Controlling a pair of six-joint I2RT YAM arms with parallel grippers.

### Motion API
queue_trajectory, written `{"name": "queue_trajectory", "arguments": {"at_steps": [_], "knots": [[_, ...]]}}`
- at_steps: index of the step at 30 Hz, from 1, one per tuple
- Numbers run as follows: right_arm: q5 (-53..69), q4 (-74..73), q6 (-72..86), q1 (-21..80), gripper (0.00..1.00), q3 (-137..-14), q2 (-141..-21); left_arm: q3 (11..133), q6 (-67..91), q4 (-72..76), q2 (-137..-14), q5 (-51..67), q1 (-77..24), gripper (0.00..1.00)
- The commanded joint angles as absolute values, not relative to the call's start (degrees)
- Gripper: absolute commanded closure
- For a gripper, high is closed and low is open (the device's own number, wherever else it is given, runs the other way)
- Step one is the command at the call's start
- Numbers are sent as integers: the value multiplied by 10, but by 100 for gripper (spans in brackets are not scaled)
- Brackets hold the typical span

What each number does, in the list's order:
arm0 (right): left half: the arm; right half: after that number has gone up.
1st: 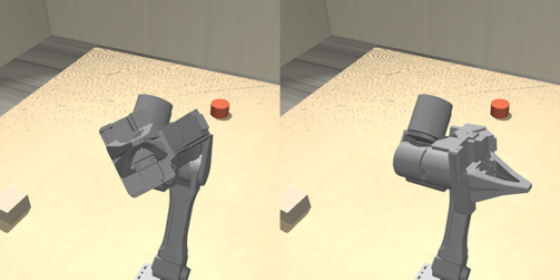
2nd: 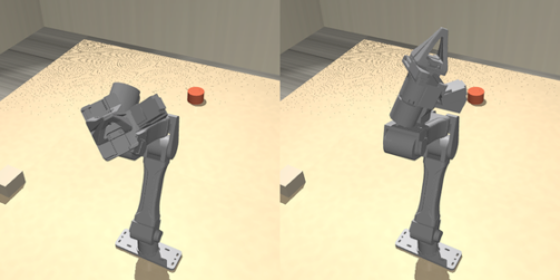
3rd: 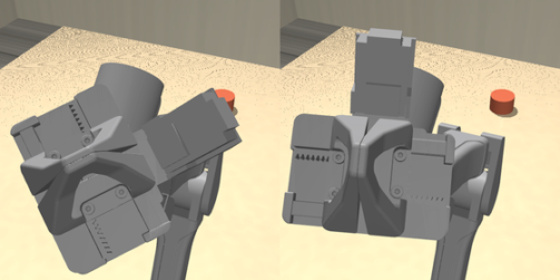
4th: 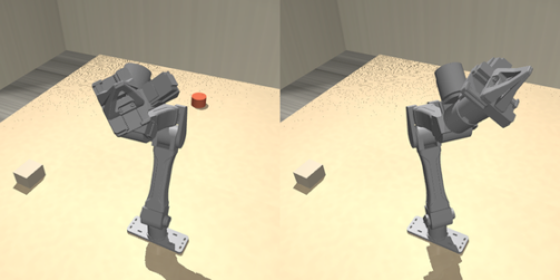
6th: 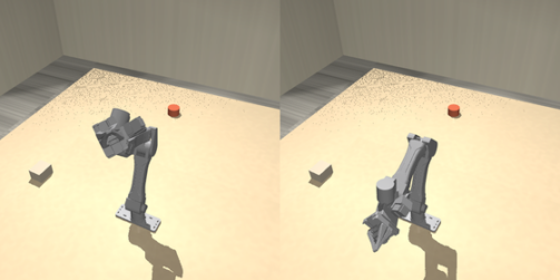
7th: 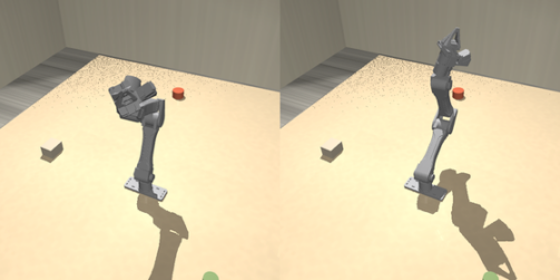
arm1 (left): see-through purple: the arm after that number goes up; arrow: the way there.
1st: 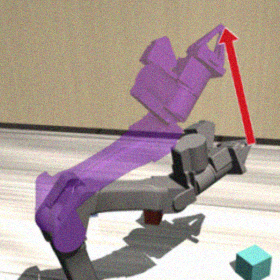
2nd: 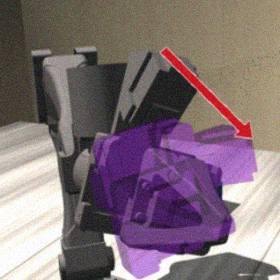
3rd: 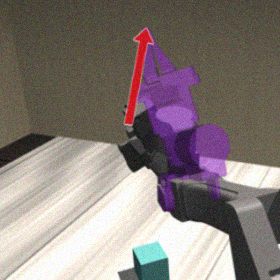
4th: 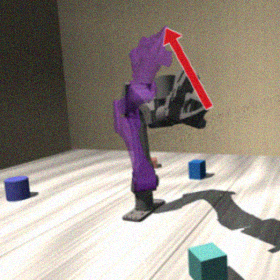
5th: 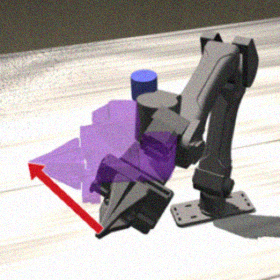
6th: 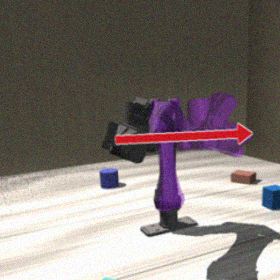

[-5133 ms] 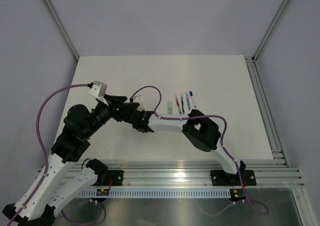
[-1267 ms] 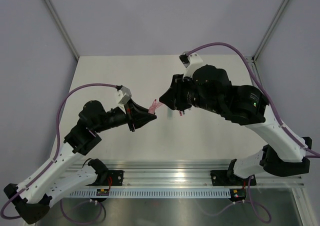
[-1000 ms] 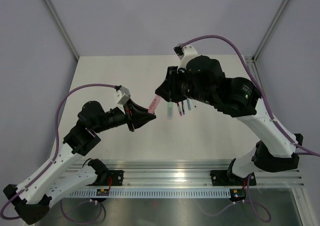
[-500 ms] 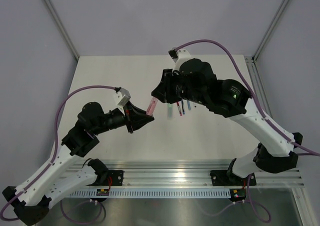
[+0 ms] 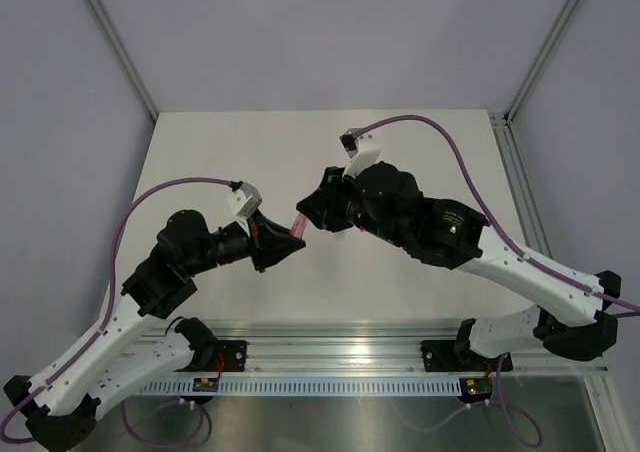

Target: Insert the pens into the pen caps

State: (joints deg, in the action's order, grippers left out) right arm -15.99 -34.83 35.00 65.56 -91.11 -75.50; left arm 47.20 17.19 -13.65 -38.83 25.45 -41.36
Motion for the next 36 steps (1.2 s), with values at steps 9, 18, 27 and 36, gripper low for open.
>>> {"name": "queue_trajectory", "arguments": {"at_steps": [9,18,27,36], "knots": [[-216,-272,401,742,96,-771,-747,484,178,-48,-368,224,-412,100],[-253,-233,436,787,98,-714,-766,484,178,-52,-363,217,-408,100],[-273,-200,487,831,100,-659,-802,484,178,-52,-359,211,-403,100],[-286,-182,496,832,98,-643,-796,484,179,-55,-360,198,-400,100]]}}
